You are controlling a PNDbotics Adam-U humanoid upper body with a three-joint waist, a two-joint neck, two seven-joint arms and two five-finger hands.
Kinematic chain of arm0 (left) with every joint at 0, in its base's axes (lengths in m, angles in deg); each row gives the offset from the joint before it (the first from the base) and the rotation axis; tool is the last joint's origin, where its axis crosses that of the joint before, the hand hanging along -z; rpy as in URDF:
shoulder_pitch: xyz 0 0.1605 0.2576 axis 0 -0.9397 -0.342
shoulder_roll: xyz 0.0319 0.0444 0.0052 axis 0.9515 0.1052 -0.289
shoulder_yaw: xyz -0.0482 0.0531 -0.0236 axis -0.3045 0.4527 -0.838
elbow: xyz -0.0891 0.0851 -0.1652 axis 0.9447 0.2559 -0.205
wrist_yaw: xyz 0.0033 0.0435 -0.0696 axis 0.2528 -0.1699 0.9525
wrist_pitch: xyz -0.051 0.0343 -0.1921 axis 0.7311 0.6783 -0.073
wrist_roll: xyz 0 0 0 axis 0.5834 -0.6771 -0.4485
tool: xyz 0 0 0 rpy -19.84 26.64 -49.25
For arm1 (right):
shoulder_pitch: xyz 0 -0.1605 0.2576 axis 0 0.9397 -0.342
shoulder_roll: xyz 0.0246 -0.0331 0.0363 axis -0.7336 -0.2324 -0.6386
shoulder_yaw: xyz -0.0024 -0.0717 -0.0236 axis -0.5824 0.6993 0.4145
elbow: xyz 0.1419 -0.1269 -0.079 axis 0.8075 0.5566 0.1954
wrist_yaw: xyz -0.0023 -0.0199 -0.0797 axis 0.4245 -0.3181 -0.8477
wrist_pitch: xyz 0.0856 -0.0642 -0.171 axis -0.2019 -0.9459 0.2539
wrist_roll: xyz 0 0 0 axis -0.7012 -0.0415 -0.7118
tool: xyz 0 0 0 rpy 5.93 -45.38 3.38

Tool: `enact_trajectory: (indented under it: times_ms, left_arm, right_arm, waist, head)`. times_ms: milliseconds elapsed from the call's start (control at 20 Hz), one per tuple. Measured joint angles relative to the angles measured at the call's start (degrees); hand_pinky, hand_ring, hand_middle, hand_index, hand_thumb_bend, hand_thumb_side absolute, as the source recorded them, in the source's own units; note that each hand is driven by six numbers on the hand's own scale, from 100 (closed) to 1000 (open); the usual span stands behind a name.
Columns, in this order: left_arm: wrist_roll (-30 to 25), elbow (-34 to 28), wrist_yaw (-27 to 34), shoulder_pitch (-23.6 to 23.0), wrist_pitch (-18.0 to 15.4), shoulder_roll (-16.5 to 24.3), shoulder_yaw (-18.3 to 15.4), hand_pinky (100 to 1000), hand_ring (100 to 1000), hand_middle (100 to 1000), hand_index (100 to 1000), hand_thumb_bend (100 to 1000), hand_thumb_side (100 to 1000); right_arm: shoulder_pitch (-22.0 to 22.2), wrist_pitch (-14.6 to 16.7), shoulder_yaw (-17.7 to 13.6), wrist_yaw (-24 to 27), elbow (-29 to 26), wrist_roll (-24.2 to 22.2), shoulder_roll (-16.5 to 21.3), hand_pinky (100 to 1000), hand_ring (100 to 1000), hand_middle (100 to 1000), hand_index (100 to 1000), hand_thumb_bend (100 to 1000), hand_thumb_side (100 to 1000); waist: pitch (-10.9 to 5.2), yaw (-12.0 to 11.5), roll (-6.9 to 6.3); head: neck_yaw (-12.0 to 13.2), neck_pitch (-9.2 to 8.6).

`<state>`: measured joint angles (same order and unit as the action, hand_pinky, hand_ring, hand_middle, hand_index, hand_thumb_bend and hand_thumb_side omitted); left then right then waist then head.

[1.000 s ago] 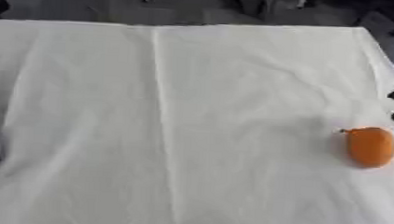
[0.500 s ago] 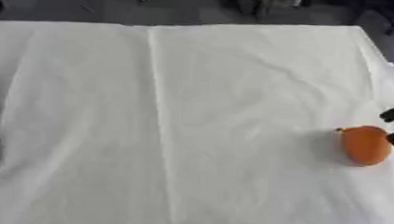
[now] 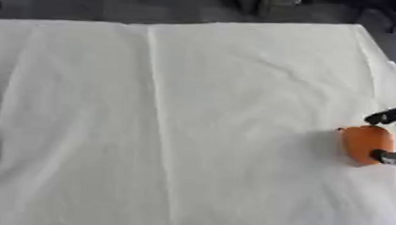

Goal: Pick up the objects with one hand, pass them to the other hand, and then place them into the box on the other side of the table.

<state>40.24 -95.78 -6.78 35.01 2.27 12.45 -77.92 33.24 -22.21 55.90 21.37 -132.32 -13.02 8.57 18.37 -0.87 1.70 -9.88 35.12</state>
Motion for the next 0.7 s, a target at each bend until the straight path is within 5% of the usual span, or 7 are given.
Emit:
enact_trajectory:
  times_ms: [400, 600, 700]
  left_arm:
    - [0.34, 0.0, 0.1, 0.02, -0.03, -0.45, -0.01, 846, 778, 711, 814, 134, 843]
    - [0.6, 0.0, 0.16, 0.03, 0.0, -0.62, -0.02, 845, 776, 704, 810, 131, 842]
    - [0.62, 0.0, 0.2, 0.03, 0.01, -0.65, -0.02, 845, 775, 700, 808, 131, 842]
  right_arm:
    - [-0.58, -1.62, 2.27, -13.31, 1.12, 1.14, -1.72, 961, 999, 919, 1000, 493, 432]
    - [-1.25, -2.36, 2.74, -15.64, 2.09, 2.46, -2.29, 932, 947, 859, 965, 554, 347]
    - [-1.73, -3.48, 2.76, -16.02, 2.6, 4.54, -2.71, 912, 913, 805, 928, 516, 260]
  waist:
    - [0.27, -0.52, -0.12]
    - [0.37, -0.62, -0.14]
    - [0.44, -0.68, -0.13]
  head:
    - [-0.33, -0.06]
    - [-0.37, -0.08]
    - [-0.39, -0.18]
